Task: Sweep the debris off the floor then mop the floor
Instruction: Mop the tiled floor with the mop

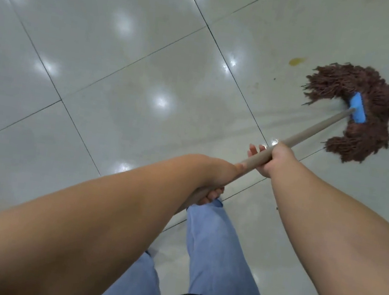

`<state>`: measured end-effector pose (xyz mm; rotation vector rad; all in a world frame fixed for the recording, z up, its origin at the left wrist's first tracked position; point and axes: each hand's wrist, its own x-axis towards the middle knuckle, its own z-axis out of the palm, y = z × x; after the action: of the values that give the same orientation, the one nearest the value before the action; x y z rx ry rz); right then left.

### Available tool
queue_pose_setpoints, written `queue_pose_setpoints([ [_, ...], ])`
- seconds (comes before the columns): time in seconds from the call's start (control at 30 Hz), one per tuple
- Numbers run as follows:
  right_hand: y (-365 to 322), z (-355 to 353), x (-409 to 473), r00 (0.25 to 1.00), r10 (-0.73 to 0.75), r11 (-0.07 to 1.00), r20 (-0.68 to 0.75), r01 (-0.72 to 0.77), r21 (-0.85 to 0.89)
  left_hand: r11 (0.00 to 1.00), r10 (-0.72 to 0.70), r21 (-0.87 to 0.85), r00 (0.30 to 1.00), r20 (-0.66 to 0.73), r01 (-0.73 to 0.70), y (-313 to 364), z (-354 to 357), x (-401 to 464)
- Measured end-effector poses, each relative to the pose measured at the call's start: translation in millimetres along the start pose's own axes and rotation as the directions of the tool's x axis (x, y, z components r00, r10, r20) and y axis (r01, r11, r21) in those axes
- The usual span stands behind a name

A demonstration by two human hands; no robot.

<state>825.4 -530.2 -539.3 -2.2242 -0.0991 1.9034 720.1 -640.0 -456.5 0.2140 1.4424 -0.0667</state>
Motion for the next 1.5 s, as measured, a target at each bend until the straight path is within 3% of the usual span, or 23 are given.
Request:
queue_pose_setpoints([
  [0.13, 58, 23, -23, 0.999, -0.026, 0.999, 0.036, 0.027, -0.018, 0.999, 0.045, 0.006, 0.998, -0.054, -0.045, -60, -20, -27],
  [0.27, 165, 54, -59, 0.996, -0.019, 0.999, 0.086, 0.023, -0.038, 1.000, 0.010, 0.030, 0.997, -0.078, -0.007, -175, -41, -50],
  [0.53, 444, 129, -181, 0.990, 0.102, 0.993, 0.100, -0.107, 0.045, 0.974, -0.225, -0.001, 0.965, -0.131, 0.227, -457, -84, -146],
  [0.73, 560, 153, -256, 0.965, 0.224, 0.975, 0.139, -0.222, -0.030, 0.907, -0.422, -0.039, 0.902, -0.089, 0.420, -579, -104, -210],
  [0.93, 566, 145, -260, 0.980, 0.188, 0.982, 0.072, -0.186, -0.022, 0.900, -0.436, -0.027, 0.897, -0.077, 0.435, -578, -90, -211],
  [1.1, 533, 140, -249, 0.988, 0.155, 0.988, 0.025, -0.155, -0.004, 0.890, -0.454, -0.012, 0.883, -0.121, 0.456, -533, -88, -213],
  [1.23, 474, 114, -219, 0.992, 0.129, 0.991, 0.003, -0.129, 0.020, 0.905, -0.422, 0.006, 0.897, -0.130, 0.426, -469, -67, -193],
  [1.5, 298, 26, -128, 0.997, 0.031, 0.996, -0.068, -0.024, 0.091, 0.981, -0.193, 0.009, 0.979, -0.059, 0.194, -283, 10, -114],
])
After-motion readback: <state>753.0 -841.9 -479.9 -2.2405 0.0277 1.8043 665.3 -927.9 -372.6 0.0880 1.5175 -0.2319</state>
